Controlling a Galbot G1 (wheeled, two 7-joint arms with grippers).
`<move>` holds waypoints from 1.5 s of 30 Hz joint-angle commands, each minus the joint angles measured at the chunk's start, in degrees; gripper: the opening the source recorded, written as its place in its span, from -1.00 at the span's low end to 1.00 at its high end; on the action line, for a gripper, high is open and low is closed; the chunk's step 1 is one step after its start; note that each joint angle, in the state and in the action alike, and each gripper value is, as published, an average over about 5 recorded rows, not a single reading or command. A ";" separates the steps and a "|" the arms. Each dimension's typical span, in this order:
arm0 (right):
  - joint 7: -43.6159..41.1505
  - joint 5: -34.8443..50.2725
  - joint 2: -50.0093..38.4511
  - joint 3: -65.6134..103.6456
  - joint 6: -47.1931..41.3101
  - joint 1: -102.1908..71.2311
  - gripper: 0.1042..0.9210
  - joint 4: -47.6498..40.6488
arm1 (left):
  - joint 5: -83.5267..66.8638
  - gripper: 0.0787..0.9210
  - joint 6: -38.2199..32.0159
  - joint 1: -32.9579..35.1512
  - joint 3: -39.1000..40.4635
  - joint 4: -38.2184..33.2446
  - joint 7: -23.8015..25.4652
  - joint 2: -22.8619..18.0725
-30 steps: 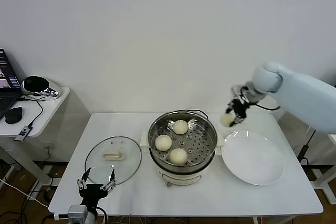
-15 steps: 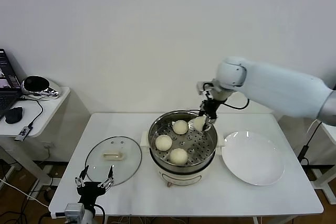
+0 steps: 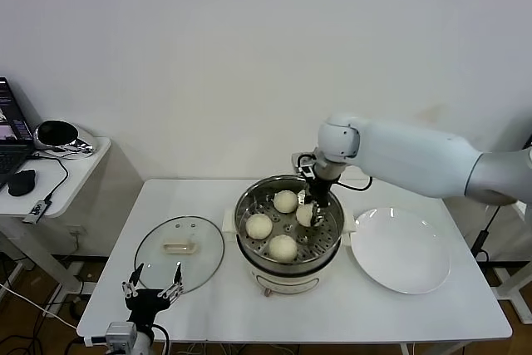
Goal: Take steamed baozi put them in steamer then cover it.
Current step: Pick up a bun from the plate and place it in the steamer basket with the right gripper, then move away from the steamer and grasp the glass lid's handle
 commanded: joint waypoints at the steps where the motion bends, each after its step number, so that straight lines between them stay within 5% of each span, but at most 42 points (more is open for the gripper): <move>1: 1.10 -0.72 0.88 0.12 -0.70 -1.36 0.16 -0.51 | -0.16 0.77 0.02 0.01 -0.15 -0.15 0.05 0.07; 10: -0.27 2.41 -6.84 4.64 -0.51 1.97 0.72 3.96 | -0.09 0.77 0.22 0.14 -0.40 -1.57 0.81 -0.27; 15: 2.77 5.88 -14.64 14.54 2.25 0.28 0.76 7.17 | -0.56 0.77 2.52 0.22 -0.55 -3.43 0.64 -0.76; 21: 18.57 13.63 -20.99 32.28 8.89 -9.86 0.76 8.29 | -5.58 0.77 2.93 0.01 -0.43 -3.13 -0.32 -1.20; 32: 39.95 23.28 -31.32 75.76 20.79 -50.52 0.76 18.65 | -13.01 0.77 -2.02 2.05 1.32 -2.46 -3.14 -2.03; 37: 45.92 24.18 -30.49 92.48 24.57 -70.60 0.76 21.03 | -7.79 0.77 -2.04 2.39 1.95 -2.52 -2.90 -0.99; 45: 53.39 23.57 -16.80 113.38 25.40 -96.54 0.76 24.71 | -0.73 0.77 -2.21 -0.32 1.84 -0.02 -3.95 -0.28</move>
